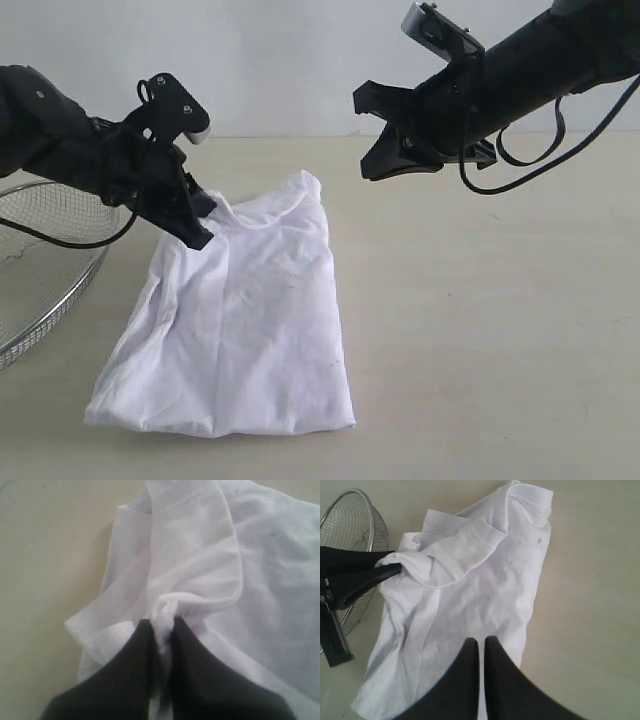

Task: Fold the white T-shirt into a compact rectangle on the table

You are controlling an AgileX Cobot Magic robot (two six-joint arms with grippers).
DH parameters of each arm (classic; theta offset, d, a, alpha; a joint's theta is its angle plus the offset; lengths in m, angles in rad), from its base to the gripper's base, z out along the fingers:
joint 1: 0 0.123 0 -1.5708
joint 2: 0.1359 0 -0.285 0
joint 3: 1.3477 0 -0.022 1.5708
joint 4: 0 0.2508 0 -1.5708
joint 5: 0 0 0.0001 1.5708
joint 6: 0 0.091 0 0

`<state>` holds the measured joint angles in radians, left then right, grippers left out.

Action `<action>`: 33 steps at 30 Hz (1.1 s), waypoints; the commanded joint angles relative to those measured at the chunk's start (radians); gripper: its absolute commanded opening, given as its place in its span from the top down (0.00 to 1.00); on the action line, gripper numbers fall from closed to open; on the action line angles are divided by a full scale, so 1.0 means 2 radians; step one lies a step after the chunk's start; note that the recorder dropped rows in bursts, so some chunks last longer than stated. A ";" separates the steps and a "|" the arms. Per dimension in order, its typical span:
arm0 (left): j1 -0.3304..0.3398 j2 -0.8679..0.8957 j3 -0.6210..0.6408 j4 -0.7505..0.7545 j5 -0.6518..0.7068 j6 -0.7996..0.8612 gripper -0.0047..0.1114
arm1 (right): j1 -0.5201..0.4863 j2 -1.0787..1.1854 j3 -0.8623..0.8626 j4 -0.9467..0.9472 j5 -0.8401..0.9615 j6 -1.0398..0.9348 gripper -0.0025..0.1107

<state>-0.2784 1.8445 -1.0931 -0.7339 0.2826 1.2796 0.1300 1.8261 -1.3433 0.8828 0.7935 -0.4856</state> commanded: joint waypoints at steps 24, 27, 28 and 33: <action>0.050 -0.012 0.003 -0.001 -0.081 -0.091 0.51 | -0.004 -0.006 -0.003 -0.002 0.020 -0.005 0.98; 0.059 -0.012 0.003 -0.001 -0.079 -0.091 0.51 | -0.004 -0.006 -0.003 -0.002 0.020 -0.005 0.98; 0.064 -0.012 0.003 -0.001 -0.078 -0.091 0.51 | -0.004 -0.006 -0.003 -0.002 0.020 -0.005 0.98; 0.065 -0.028 -0.001 0.008 -0.076 -0.091 0.51 | -0.004 -0.006 -0.003 -0.002 0.020 -0.006 0.98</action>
<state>-0.1502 1.8209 -1.0911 -0.7222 0.1318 1.1096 0.1300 1.8261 -1.3433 0.8828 0.8258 -0.4874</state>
